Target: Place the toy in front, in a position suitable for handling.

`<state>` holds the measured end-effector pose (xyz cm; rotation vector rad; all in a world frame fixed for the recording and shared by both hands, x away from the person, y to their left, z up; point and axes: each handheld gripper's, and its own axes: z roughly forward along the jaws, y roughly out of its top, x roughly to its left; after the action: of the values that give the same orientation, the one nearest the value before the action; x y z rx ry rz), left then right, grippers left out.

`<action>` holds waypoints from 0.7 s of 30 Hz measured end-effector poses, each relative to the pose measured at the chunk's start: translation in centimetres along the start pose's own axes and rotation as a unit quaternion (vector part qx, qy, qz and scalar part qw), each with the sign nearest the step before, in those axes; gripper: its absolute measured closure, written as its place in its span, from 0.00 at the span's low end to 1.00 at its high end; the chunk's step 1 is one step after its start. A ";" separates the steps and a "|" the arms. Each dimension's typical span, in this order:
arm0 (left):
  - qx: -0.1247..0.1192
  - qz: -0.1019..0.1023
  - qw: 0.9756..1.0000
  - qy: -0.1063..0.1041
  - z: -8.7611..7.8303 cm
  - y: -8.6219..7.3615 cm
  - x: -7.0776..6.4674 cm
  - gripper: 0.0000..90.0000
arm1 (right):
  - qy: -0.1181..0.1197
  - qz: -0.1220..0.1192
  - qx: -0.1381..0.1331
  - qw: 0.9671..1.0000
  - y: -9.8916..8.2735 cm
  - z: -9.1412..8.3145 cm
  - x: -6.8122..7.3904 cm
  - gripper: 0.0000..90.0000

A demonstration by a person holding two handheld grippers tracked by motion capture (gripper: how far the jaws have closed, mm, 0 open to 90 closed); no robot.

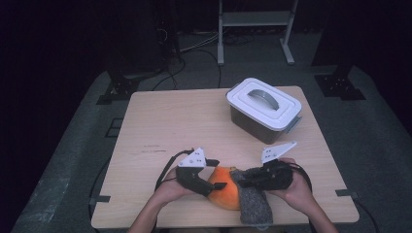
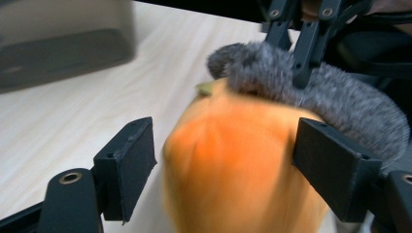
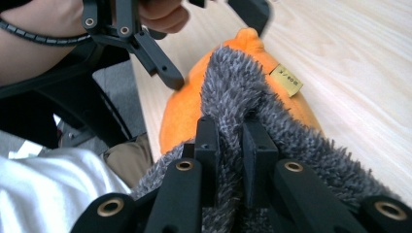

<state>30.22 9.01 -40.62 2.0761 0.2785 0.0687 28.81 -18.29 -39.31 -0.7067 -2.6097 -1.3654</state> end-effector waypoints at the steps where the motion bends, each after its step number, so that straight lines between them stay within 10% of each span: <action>1: 0.005 0.004 1.000 -0.006 0.3 0.0 -0.1 0.27 | 0.002 -0.004 0.001 1.000 0.1 0.1 0.2 0.87; 7: 0.006 0.041 0.999 -0.009 0.4 -0.3 -0.6 0.42 | -0.030 -0.030 -0.014 0.999 1.2 -0.5 0.8 0.87; 13: 0.010 0.035 0.999 -0.004 0.0 -0.5 -0.2 0.40 | -0.045 0.006 -0.011 0.999 -0.6 -1.1 -1.4 0.87; 18: 0.030 0.014 0.999 0.002 0.7 0.1 -0.6 0.19 | -0.034 0.012 -0.013 0.999 -1.1 -0.6 -1.5 0.88; 21: 0.033 0.029 0.999 -0.012 1.1 -0.2 -0.9 0.28 | -0.031 0.004 -0.012 0.999 -0.8 -0.4 -1.0 0.88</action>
<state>29.47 7.94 -41.25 2.1496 0.2093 0.0699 29.32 -19.35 -39.95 -0.7746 -2.6376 -1.3975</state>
